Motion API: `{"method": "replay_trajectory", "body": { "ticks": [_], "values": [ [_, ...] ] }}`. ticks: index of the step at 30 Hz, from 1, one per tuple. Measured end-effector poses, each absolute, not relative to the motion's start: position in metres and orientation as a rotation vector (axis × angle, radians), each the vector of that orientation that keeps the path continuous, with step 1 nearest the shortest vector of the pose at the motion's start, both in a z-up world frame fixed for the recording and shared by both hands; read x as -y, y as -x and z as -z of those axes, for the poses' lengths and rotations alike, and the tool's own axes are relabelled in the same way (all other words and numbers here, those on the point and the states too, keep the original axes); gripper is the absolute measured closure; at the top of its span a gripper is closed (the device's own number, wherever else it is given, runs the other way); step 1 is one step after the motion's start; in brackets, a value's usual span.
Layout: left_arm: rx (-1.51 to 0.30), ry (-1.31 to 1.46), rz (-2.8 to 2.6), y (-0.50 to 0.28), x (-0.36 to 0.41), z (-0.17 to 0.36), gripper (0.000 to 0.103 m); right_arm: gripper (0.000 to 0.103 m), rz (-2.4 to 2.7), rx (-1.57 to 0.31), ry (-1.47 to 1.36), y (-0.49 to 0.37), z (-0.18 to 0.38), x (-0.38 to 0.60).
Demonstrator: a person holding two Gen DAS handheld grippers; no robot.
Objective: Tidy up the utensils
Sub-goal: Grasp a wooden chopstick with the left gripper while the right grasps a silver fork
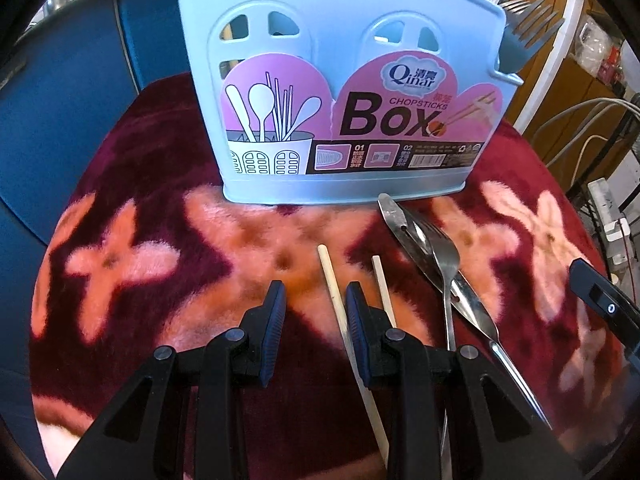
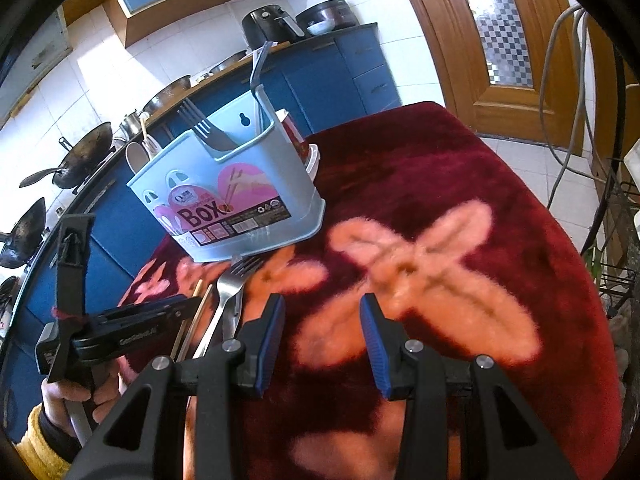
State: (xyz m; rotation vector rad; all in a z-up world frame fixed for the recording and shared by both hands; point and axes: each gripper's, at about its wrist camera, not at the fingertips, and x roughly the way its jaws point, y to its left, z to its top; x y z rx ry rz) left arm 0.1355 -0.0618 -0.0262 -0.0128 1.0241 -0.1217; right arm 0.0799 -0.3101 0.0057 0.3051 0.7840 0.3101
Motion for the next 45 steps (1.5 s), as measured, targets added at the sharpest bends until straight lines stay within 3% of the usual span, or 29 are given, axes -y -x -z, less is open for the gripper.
{"method": "replay_trajectory", "body": {
  "ticks": [8,16,22,45],
  "values": [
    [-1.035,-0.009,0.095,-0.138,0.065,0.028,0.072,0.061,-0.342,-0.796,-0.316,-0.084,-0.002,0.311],
    [-1.027,-0.006,0.127,-0.137,0.068,0.024,0.093,0.061,-0.322,-0.797,-0.326,-0.08,-0.001,0.312],
    [-1.023,0.047,0.162,-0.138,0.06,0.02,0.1,0.061,-0.302,-0.788,-0.325,-0.076,-0.006,0.311],
    [-0.823,0.21,0.16,-0.114,-0.003,-0.03,0.101,0.061,-0.371,-0.843,-0.308,-0.085,-0.021,0.253]
  ]
}}
